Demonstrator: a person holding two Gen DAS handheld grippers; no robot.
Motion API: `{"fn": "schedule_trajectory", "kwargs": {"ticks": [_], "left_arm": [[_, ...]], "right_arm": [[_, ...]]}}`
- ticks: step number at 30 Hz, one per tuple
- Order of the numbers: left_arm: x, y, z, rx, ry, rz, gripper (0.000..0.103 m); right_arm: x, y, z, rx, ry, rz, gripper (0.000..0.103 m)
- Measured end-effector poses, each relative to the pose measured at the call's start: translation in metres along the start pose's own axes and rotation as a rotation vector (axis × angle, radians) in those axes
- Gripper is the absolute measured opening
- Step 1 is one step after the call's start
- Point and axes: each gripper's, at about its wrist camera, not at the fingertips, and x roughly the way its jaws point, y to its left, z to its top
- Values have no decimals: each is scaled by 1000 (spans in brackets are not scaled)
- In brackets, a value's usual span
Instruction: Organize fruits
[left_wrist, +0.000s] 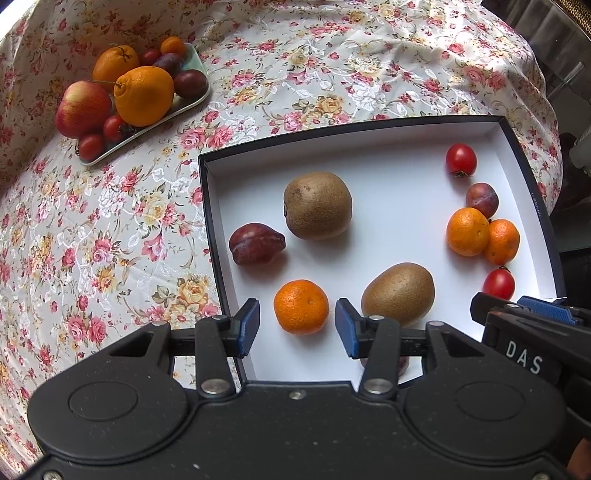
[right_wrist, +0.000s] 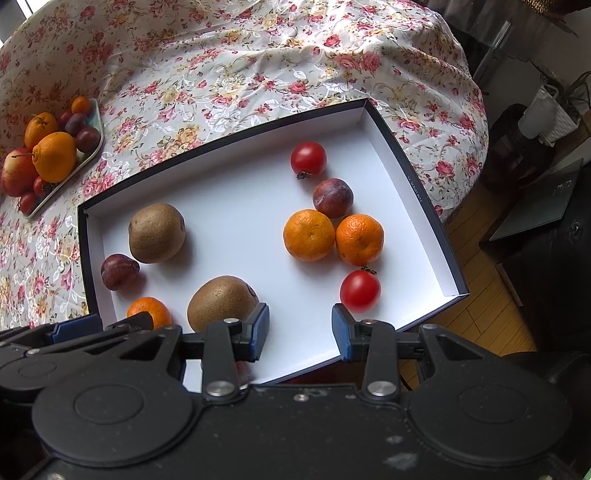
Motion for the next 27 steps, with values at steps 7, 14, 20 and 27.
{"fn": "schedule_trajectory", "kwargs": {"ticks": [7,14,20,27], "left_arm": [[0,-4,0,4,-1,0,54],[1,-7,0,10,0,4,54],[3,-6,0,10,5,8,54],[4,-7,0,14,7,11,54]], "right_arm": [[1,-3,1,5,8,4,39],[2,-4,0,4,10,4,39],[2,-5,0,5,10,5,39],[3,-6,-1,4,12,6,39]]}}
